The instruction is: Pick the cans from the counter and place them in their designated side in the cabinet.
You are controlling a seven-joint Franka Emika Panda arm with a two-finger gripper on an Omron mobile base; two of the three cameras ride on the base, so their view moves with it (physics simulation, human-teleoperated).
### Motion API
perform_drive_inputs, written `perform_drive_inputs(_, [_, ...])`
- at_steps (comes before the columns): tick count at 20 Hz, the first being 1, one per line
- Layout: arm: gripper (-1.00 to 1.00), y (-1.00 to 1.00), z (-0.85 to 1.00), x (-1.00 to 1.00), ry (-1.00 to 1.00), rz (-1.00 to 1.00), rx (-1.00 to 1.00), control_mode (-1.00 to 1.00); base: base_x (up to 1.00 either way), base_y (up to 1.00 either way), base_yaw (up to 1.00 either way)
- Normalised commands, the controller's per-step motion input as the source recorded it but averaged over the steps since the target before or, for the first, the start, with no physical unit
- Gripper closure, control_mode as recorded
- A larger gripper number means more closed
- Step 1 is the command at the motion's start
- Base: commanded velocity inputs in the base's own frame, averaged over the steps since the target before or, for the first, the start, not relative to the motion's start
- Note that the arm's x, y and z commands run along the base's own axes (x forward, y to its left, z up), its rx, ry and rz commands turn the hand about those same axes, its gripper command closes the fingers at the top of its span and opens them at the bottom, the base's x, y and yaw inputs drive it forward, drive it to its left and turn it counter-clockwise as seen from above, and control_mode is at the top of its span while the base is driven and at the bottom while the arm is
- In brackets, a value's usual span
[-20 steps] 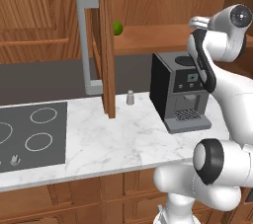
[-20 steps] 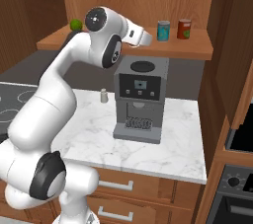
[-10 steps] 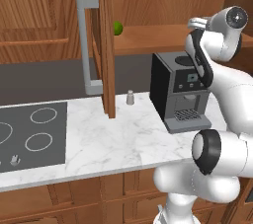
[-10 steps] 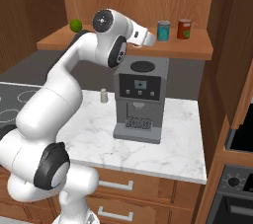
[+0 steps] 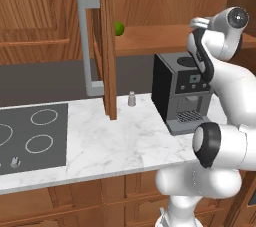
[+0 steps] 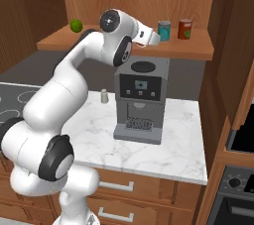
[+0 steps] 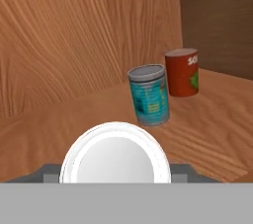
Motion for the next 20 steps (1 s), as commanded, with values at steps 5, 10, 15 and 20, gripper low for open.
perform_drive_inputs(5, [1.00,-0.08,-0.03,0.21,0.00,0.00,0.00,-1.00,0.00,0.00,0.00])
perform_drive_inputs(10, [1.00,-0.04,-0.03,0.21,0.00,0.00,0.00,-1.00,0.00,0.00,0.00])
perform_drive_inputs(15, [1.00,-0.04,-0.03,0.20,0.00,0.00,0.00,-1.00,0.00,0.00,0.00])
perform_drive_inputs(20, [1.00,-0.04,-0.06,0.18,0.00,0.00,0.00,-1.00,0.00,0.00,0.00])
